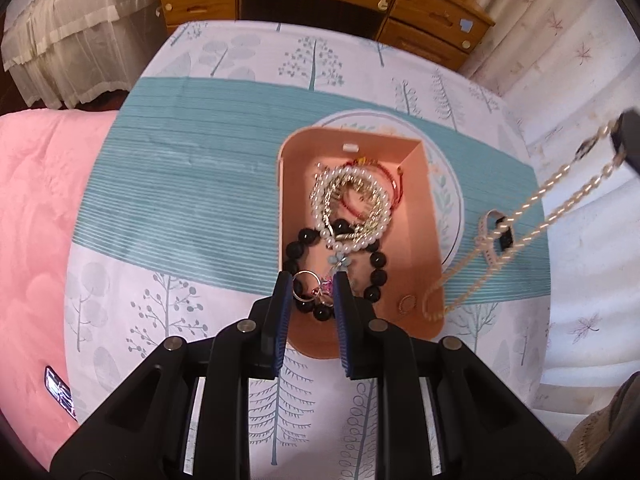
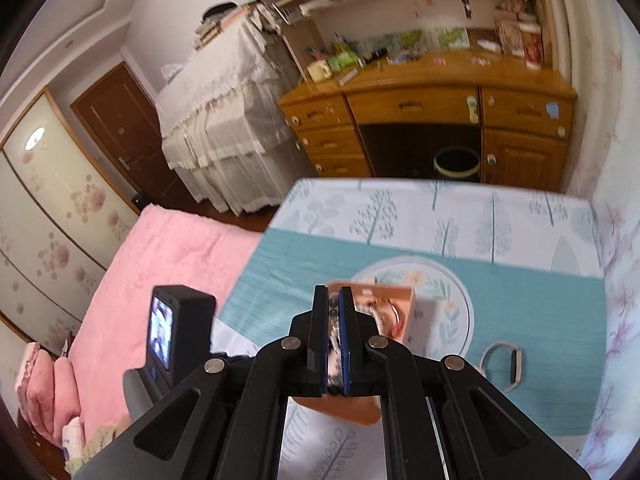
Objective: Organize jewelry
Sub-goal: 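Carry the necklace and ring into the pink tray and open both tools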
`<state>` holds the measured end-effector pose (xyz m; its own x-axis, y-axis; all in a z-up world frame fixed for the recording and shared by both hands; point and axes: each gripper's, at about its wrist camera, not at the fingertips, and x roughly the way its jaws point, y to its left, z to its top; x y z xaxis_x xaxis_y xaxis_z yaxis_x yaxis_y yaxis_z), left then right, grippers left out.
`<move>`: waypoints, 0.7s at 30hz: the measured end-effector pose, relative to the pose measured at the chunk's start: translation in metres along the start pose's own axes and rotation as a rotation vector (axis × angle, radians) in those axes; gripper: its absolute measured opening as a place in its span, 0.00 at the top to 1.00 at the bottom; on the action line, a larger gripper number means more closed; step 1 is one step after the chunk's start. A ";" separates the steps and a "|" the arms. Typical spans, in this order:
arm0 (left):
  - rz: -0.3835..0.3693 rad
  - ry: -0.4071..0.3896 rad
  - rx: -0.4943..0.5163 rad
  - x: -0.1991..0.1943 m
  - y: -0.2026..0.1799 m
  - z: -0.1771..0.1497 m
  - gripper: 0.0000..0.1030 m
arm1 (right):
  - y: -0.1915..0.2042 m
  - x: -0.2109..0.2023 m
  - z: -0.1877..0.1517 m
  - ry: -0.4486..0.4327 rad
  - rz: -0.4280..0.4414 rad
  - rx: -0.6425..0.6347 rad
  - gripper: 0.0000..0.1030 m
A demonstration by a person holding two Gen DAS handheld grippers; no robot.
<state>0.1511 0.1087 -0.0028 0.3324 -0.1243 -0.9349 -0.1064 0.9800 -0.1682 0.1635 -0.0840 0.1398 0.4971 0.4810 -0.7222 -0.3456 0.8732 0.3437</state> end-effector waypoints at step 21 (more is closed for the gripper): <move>-0.016 0.013 0.012 0.014 -0.013 -0.002 0.83 | -0.044 0.122 -0.073 0.237 -0.080 0.079 0.95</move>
<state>0.1557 0.0945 -0.0142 0.3219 -0.1420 -0.9361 -0.0897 0.9797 -0.1795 0.1819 -0.0697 -0.0073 0.3163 0.3869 -0.8662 -0.2447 0.9154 0.3195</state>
